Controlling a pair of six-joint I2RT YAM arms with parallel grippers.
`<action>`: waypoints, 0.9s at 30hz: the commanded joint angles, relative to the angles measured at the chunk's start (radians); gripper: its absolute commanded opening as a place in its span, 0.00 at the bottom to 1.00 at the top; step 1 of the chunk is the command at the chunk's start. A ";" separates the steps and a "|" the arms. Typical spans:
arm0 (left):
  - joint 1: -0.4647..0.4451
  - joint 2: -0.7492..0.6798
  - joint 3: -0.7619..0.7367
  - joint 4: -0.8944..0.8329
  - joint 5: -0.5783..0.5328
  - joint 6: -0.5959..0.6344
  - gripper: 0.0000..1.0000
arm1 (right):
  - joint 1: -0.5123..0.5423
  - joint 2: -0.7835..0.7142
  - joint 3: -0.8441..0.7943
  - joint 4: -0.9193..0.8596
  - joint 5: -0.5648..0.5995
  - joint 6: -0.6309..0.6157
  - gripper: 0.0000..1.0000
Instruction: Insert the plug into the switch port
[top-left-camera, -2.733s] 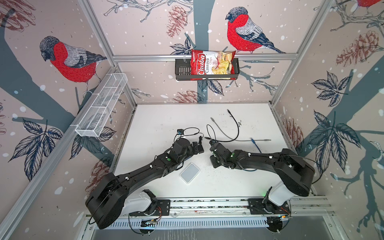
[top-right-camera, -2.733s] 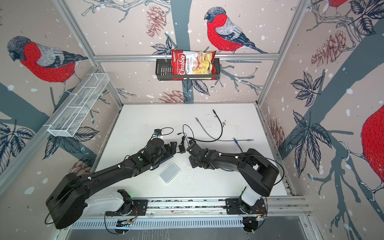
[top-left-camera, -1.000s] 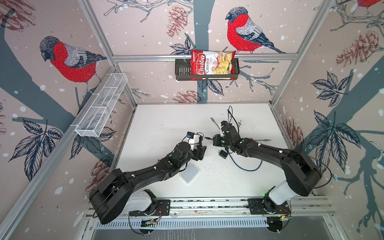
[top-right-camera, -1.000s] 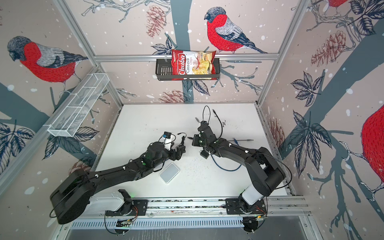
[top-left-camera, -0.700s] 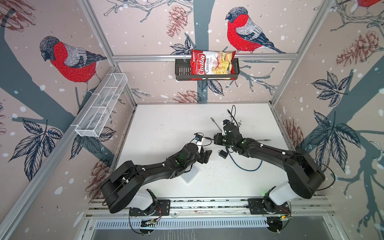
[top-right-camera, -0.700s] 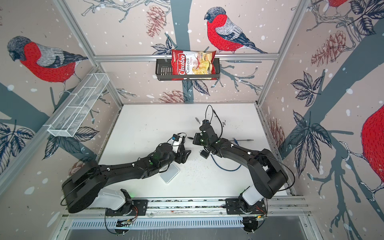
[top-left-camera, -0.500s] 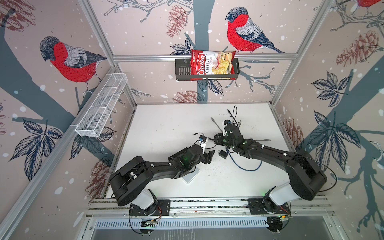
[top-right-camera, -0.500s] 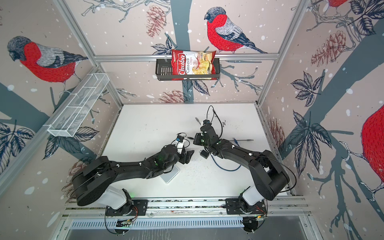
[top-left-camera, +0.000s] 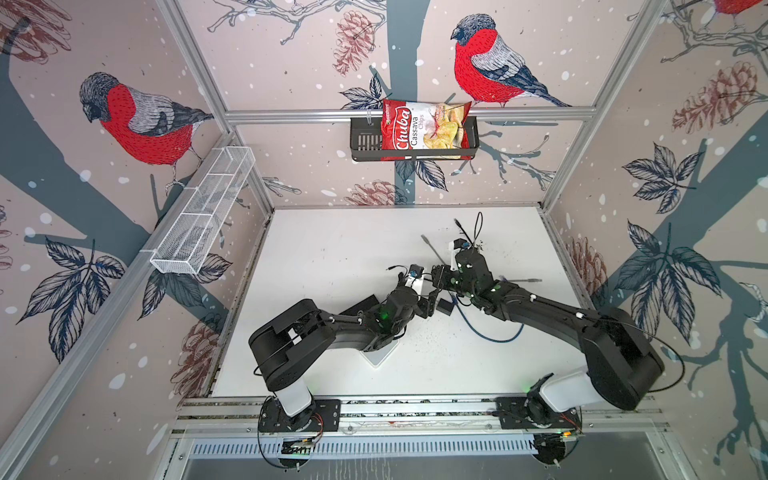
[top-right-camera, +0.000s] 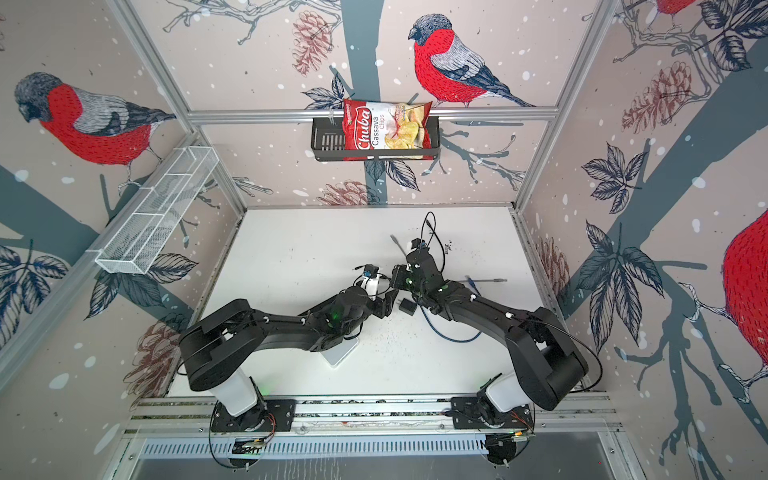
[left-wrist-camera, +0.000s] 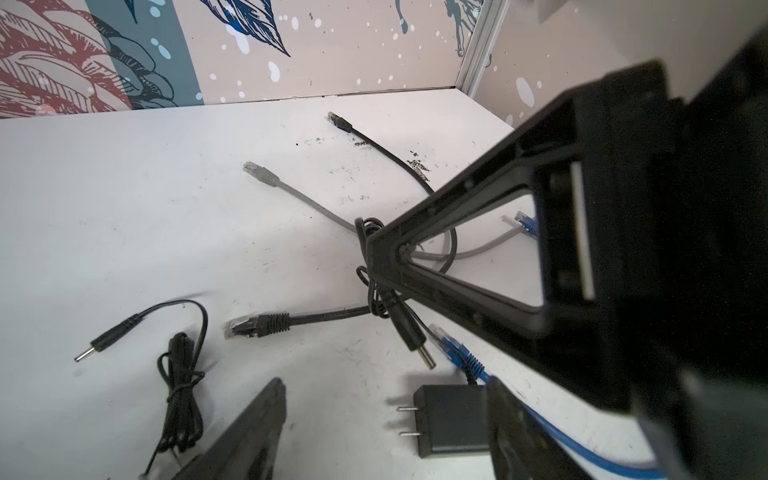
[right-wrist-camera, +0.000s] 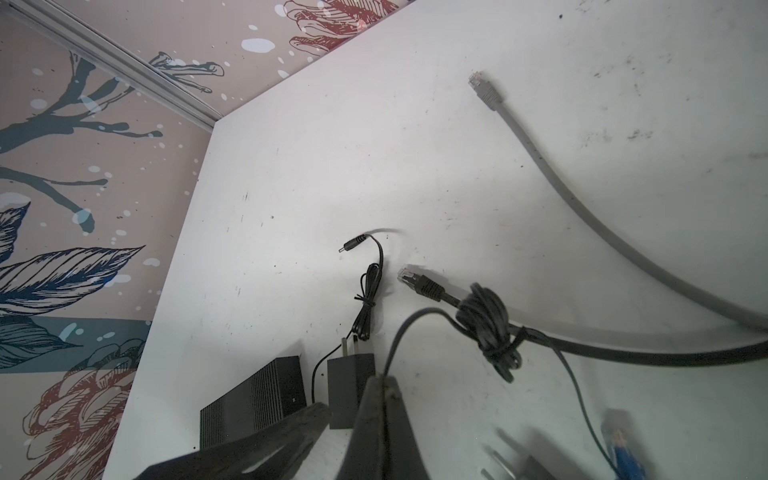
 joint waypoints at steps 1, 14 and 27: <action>-0.002 0.017 0.014 0.067 -0.016 0.015 0.67 | -0.002 -0.016 -0.004 0.026 0.002 -0.004 0.00; -0.003 0.073 0.079 0.066 -0.021 0.053 0.46 | -0.002 -0.049 -0.032 0.024 -0.004 -0.012 0.01; 0.001 0.086 0.079 0.080 -0.017 0.060 0.15 | 0.000 -0.059 -0.040 0.022 -0.007 -0.015 0.01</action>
